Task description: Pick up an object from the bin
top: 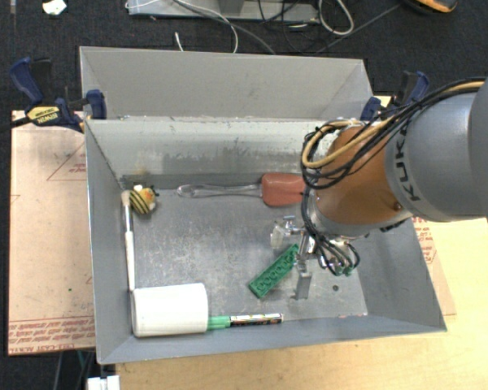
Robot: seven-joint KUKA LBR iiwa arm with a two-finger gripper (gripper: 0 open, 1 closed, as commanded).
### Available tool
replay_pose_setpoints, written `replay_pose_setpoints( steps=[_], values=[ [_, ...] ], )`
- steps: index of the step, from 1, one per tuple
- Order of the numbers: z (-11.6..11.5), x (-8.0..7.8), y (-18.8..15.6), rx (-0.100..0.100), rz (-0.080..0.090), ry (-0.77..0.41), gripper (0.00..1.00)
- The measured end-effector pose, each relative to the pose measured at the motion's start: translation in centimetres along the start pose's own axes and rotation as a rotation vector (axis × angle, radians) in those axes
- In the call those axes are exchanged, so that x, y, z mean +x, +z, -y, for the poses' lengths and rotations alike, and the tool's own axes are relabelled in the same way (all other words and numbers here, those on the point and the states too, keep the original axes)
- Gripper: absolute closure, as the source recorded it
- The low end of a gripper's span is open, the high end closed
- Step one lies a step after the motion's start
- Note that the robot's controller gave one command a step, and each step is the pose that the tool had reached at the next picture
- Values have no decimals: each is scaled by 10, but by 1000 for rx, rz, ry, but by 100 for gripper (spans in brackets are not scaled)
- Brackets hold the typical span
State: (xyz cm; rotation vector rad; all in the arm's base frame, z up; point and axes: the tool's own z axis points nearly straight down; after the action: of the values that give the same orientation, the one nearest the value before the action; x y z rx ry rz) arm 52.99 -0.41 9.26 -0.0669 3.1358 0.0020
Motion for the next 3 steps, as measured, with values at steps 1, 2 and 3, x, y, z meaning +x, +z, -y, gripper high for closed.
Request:
replay_pose_setpoints(
  steps=[1, 2, 3],
  values=[
    [-9, -23, -2, 1, 2, 68, 0],
    [-7, -15, 16, 0, 4, 4, 0],
    [27, 51, 22, 1, 9, 86, 100]
  ],
)
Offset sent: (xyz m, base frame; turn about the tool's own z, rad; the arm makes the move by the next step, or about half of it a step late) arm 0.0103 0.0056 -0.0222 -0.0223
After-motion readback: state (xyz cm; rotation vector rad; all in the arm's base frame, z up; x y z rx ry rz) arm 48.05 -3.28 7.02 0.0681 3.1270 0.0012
